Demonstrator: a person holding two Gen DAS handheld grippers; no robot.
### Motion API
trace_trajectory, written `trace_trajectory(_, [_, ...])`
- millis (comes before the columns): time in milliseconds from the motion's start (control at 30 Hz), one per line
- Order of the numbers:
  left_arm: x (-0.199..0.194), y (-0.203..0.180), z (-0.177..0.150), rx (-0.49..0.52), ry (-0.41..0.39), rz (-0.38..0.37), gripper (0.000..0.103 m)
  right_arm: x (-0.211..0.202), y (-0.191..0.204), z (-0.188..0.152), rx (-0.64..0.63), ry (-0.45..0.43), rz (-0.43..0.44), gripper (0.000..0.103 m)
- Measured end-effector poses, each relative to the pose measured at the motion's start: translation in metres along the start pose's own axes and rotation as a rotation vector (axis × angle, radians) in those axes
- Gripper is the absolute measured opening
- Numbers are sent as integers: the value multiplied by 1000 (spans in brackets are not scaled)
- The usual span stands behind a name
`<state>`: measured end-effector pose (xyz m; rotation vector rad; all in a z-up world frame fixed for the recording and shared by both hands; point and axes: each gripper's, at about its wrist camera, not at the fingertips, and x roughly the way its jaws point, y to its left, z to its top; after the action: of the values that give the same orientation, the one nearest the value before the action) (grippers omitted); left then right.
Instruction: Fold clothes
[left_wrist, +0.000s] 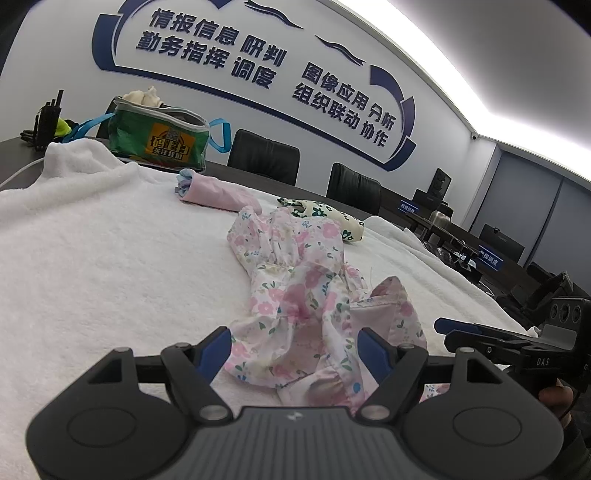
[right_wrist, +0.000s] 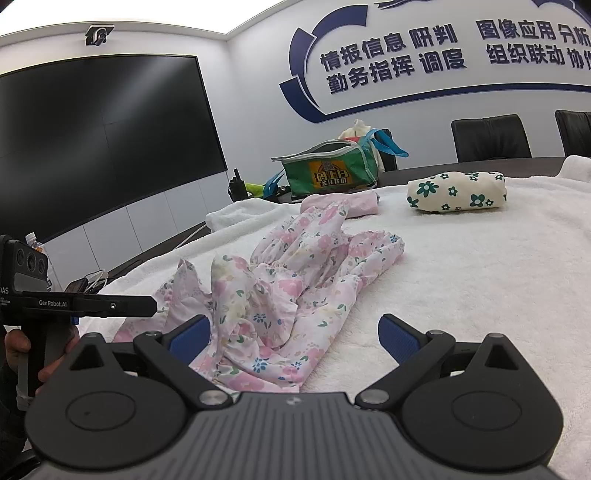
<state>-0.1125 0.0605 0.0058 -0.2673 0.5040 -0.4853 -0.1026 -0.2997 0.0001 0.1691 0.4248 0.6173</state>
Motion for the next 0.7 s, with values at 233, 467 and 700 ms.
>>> trace_trajectory(233, [0, 0, 0, 2, 0, -2, 74, 0, 1, 0, -1, 0, -1, 99])
trace_trajectory(467, [0, 0, 0, 4, 0, -4, 74, 1, 1, 0, -1, 1, -3, 99])
trace_trajectory(700, [0, 1, 0, 6, 0, -7, 74, 1, 0, 1, 0, 2, -3, 99])
